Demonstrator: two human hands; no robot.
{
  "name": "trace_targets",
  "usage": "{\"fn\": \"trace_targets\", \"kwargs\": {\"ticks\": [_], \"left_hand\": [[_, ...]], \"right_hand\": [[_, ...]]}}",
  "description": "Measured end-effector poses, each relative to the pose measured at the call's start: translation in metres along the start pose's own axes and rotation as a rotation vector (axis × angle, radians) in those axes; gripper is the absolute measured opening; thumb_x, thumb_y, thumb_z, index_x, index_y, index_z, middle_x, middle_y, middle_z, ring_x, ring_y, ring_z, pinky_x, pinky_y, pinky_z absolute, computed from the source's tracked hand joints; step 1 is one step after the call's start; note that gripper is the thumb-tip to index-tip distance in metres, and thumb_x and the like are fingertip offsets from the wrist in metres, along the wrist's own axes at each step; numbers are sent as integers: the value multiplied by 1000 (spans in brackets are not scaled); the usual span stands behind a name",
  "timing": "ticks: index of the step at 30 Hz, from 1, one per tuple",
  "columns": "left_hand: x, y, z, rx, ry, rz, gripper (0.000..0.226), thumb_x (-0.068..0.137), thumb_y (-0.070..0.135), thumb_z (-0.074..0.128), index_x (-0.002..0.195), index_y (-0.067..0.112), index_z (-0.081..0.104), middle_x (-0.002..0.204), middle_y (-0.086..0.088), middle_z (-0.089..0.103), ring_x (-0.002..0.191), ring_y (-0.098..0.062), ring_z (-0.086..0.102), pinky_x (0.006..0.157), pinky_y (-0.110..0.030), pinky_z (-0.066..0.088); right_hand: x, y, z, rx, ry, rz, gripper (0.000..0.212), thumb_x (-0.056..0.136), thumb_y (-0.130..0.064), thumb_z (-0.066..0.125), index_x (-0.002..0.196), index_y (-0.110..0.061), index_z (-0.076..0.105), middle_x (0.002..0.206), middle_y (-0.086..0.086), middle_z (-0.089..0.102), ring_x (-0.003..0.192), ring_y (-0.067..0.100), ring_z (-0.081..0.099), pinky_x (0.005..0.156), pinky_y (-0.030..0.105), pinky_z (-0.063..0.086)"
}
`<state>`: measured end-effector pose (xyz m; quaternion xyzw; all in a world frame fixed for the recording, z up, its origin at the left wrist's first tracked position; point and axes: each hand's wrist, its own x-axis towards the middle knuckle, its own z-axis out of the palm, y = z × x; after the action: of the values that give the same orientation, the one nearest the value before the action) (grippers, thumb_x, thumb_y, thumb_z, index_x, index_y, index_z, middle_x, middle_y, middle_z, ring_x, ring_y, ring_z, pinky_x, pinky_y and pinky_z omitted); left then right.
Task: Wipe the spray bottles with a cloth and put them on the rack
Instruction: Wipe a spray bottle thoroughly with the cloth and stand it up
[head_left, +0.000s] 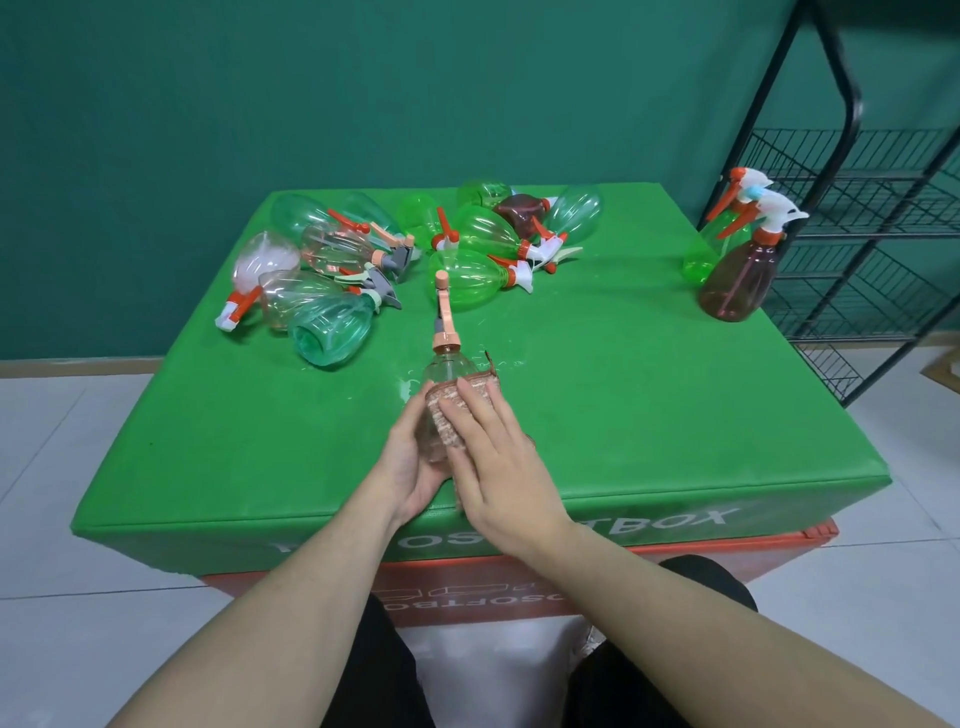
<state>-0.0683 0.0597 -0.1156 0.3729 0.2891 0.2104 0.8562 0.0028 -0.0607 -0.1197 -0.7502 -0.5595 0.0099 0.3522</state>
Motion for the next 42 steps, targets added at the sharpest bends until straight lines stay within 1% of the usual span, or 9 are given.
{"fn": "trace_targets", "kwargs": {"ticks": [6,9,14,18,24,27,31,36,42], "left_hand": [[-2,1,2,10,-61,-6,43,97,43,48,120,15,71,116,-11,74,102,-22,72,83,-38,59],[-1,1,1,4,-73,-11,40,91,47,54,111,20,76,110,-9,74,97,-24,70,84,-45,56],[-1,1,1,-23,-49,-13,40,103,44,44,108,22,77,108,-7,76,94,-23,73,78,-43,56],[-3,1,3,-41,-29,-2,38,107,39,41,119,20,72,112,-6,77,100,-20,74,74,-36,60],[-4,-1,6,-72,-3,12,46,109,37,35,124,9,68,122,-14,74,109,-23,73,83,-33,61],[-3,-1,4,-98,12,-17,53,109,43,33,126,5,66,122,-20,72,108,-28,73,82,-34,62],[-1,0,4,-133,18,-45,67,102,58,43,143,6,56,131,-24,67,118,-34,69,95,-41,60],[-4,2,5,-156,-27,-25,64,90,53,56,140,13,54,118,-21,73,102,-32,74,83,-40,63],[-3,2,1,-144,-38,-58,73,98,55,49,145,-1,51,138,-28,61,127,-39,62,104,-48,51]], "right_hand": [[32,-5,-9,15,-10,2,47,109,-31,35,155,-22,39,168,-2,22,157,18,5,128,43,13],[52,-9,-18,92,-15,89,48,109,-30,35,156,-19,38,167,-3,24,155,15,14,127,36,13],[60,-15,-17,67,-16,122,47,108,-27,36,154,-16,41,164,1,30,150,15,24,126,30,13],[51,-11,-7,-46,36,15,48,106,-25,34,149,-8,47,158,10,40,148,24,31,124,42,23],[25,-7,0,-219,-66,-63,55,107,-32,22,157,-14,33,166,8,24,156,33,10,125,52,17],[12,-5,2,-245,-39,-136,52,106,-27,32,157,-16,35,166,5,26,156,32,8,126,51,13],[3,2,3,-234,-25,-238,58,97,-16,48,154,-19,38,165,1,28,156,29,10,126,47,9],[-5,6,4,-189,5,-230,57,97,-16,45,153,-21,40,165,-3,28,157,24,8,127,41,6],[3,-1,1,-81,19,-121,48,106,-29,42,154,-24,42,166,-6,28,157,18,4,126,48,18]]}}
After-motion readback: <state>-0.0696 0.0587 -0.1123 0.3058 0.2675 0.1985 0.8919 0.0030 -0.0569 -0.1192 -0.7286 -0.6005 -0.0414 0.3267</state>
